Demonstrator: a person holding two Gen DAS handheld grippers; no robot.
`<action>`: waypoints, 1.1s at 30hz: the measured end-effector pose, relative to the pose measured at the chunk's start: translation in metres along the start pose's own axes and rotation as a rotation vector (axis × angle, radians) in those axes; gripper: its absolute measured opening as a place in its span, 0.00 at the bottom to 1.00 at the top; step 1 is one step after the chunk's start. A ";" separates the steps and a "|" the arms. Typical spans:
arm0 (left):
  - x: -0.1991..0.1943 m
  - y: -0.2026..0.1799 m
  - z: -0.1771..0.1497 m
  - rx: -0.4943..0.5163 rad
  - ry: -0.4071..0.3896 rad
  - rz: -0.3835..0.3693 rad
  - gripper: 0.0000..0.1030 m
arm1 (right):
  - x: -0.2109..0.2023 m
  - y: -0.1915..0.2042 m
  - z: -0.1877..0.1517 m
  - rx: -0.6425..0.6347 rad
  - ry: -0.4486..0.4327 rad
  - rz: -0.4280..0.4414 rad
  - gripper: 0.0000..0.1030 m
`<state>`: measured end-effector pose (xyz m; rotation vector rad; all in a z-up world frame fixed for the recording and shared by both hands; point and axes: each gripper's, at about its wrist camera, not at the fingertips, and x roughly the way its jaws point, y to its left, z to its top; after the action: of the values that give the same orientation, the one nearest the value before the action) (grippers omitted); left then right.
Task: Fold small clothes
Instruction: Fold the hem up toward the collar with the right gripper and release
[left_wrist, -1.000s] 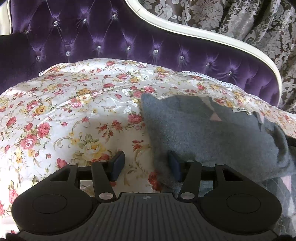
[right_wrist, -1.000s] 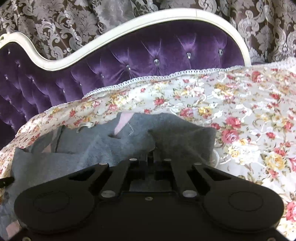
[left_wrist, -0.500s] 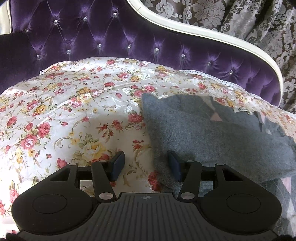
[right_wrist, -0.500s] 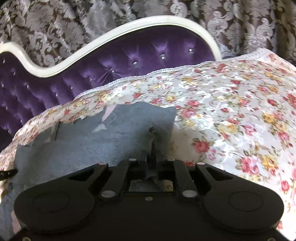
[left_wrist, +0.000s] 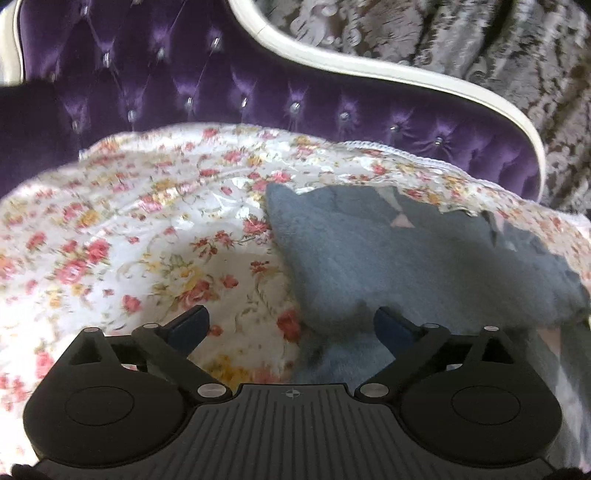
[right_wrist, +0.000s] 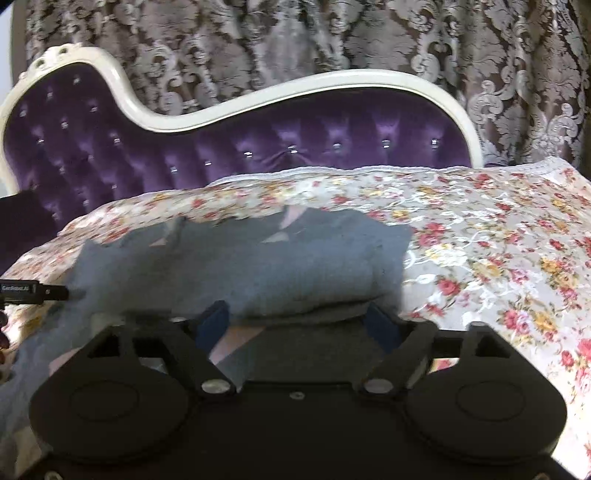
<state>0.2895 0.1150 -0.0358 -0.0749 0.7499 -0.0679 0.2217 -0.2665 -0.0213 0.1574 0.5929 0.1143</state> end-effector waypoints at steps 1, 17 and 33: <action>-0.007 -0.003 -0.002 0.011 -0.009 0.001 0.96 | -0.004 0.002 -0.002 0.004 -0.001 0.016 0.93; -0.130 -0.043 -0.074 0.023 -0.063 -0.097 1.00 | -0.099 0.021 -0.052 0.063 0.000 0.138 1.00; -0.174 -0.055 -0.145 0.023 0.011 -0.145 1.00 | -0.158 0.012 -0.114 0.084 0.128 0.223 1.00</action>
<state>0.0613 0.0698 -0.0183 -0.1073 0.7539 -0.2145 0.0267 -0.2653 -0.0262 0.2991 0.7070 0.3172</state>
